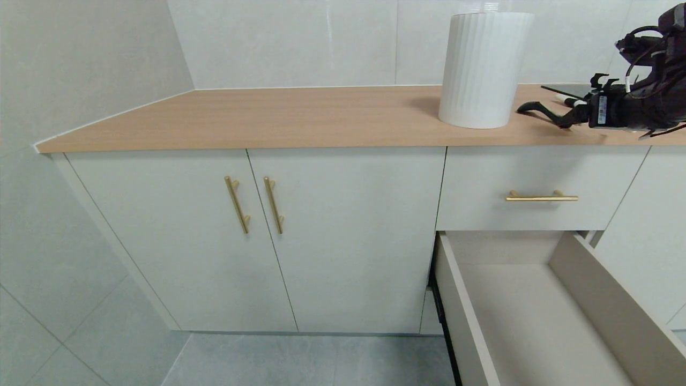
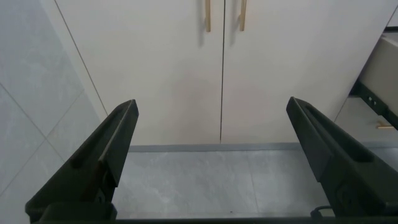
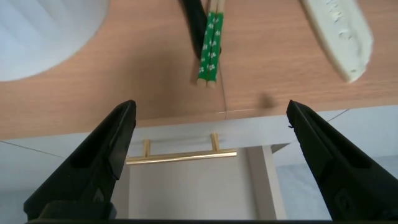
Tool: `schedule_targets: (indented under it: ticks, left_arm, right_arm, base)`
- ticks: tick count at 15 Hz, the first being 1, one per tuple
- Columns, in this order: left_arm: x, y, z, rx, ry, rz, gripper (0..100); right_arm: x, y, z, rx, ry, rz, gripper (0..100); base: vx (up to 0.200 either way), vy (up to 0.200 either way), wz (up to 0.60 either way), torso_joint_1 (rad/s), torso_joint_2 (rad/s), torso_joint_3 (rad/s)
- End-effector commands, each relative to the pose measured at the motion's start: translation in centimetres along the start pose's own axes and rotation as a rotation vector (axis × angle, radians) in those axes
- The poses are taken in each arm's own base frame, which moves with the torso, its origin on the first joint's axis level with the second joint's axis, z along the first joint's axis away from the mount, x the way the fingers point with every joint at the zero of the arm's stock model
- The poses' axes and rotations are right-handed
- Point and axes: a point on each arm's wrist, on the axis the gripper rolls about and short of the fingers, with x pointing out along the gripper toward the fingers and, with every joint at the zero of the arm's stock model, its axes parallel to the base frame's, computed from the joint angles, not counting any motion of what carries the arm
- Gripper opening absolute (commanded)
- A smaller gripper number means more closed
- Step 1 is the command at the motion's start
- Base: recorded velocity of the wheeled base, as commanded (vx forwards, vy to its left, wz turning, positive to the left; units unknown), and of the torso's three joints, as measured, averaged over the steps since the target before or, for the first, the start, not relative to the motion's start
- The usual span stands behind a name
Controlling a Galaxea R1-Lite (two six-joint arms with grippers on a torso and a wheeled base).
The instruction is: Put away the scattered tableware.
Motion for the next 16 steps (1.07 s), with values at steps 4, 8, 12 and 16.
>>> schedule_targets:
  ticks: [4, 8, 12, 16]
  left_arm:
    - [0.0, 0.0, 0.0, 0.0, 0.0, 0.0, 100]
    - [0.0, 0.0, 0.0, 0.0, 0.0, 0.0, 100]
    - [0.0, 0.0, 0.0, 0.0, 0.0, 0.0, 100]
    - [0.0, 0.0, 0.0, 0.0, -0.001, 0.0, 100]
  right_arm:
    - [1.1, 0.1, -0.4, 0.01, 0.018, 0.001, 100]
    - [0.9, 0.2, 0.4, 0.043, -0.058, 0.008, 100]
    - [2.2, 0.6, -0.1, 0.039, -0.045, 0.01, 100]
    - [3.0, 0.6, -0.1, 0.049, -0.065, 0.008, 100]
  base:
    - [0.0, 0.0, 0.0, 0.0, 0.0, 0.0]
    - [0.0, 0.0, 0.0, 0.0, 0.0, 0.0]
    - [0.0, 0.0, 0.0, 0.0, 0.0, 0.0]
    - [0.0, 0.0, 0.0, 0.0, 0.0, 0.0]
